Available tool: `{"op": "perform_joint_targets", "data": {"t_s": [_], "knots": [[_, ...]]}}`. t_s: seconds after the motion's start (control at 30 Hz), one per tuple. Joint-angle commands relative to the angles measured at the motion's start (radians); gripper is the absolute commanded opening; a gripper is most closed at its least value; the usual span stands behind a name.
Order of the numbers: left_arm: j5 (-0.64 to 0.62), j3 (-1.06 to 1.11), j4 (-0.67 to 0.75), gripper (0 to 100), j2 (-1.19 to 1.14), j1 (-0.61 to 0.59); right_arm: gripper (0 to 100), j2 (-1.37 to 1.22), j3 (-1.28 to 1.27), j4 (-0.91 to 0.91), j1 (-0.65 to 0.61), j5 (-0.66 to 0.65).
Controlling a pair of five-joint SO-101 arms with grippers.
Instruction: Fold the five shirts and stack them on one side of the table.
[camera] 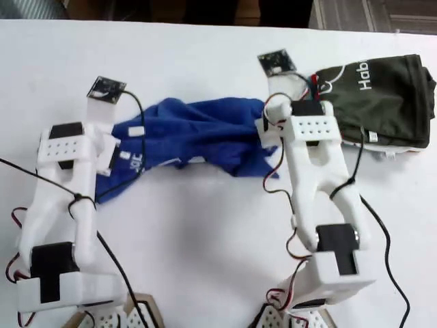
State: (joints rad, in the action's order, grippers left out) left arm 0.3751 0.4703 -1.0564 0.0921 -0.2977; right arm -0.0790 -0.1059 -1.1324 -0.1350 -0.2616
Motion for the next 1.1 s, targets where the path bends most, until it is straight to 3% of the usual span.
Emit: {"op": "perform_joint_targets", "data": {"t_s": [0.0,0.2,0.37,0.63,0.9,1.07], "knots": [[-0.006,-0.004,0.015,3,0.052,-0.006,40.5,0.117,0.069,-0.108,0.007,0.009],[-0.005,-0.004,0.015,3,0.052,-0.006,32.4,0.179,0.058,-0.288,-0.045,0.002],[-0.005,-0.004,0.015,3,0.052,-0.006,24.0,0.180,-0.060,-0.320,-0.045,0.009],[-0.006,-0.002,0.014,3,0.052,-0.006,38.1,0.177,-0.275,-0.150,-0.068,0.107],[-0.006,-0.002,0.015,3,0.052,-0.006,38.3,0.133,-0.310,-0.203,-0.208,0.107],[0.000,-0.002,0.009,3,0.052,-0.012,38.3,-0.010,-0.299,-0.205,-0.183,0.107]]}}
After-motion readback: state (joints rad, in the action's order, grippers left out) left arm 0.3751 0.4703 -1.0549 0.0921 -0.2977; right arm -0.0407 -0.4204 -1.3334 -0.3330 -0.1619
